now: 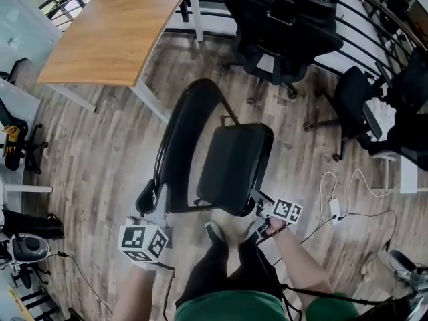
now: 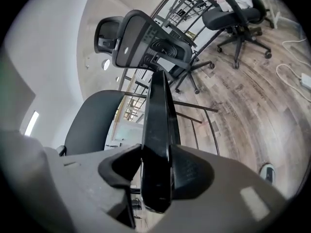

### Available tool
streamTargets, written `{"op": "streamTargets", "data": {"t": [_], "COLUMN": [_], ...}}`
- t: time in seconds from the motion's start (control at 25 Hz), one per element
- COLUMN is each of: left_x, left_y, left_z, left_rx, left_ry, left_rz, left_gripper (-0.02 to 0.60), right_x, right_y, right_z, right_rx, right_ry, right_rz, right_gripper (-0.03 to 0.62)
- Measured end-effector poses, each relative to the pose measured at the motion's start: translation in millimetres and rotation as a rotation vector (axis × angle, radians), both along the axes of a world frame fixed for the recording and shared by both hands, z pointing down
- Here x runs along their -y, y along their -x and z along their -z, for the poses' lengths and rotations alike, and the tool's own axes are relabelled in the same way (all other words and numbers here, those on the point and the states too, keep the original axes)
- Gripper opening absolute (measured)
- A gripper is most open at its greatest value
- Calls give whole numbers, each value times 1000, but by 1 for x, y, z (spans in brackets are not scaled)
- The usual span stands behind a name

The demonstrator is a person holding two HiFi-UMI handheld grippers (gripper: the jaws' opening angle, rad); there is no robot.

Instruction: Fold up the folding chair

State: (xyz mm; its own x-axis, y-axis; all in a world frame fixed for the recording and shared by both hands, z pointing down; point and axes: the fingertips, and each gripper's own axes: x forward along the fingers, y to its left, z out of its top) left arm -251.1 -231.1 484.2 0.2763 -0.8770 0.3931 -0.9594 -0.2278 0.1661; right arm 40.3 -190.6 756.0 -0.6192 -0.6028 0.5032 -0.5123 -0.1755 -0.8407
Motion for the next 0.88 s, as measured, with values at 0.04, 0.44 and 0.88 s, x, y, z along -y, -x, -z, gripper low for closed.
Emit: {"op": "streamTargets", "data": {"t": [0.04,0.44,0.88], "left_x": [1,-4,-11], "left_y": [1,-6,-23], "left_z": [3,24,43], "left_rx": [-4,-32,-15], "left_ry": [-6,-11,-29], "left_rz": [-7,-55,-126], "left_gripper": [144,140,138], "right_x": [4,27,50], "right_y": [8,77,153], "right_z": [5,41,68], "right_rx": [2,-73,-164], "right_ry": [-4,11,34], "right_rz": [-5,-2,82], "right_gripper": [186,165,164]}}
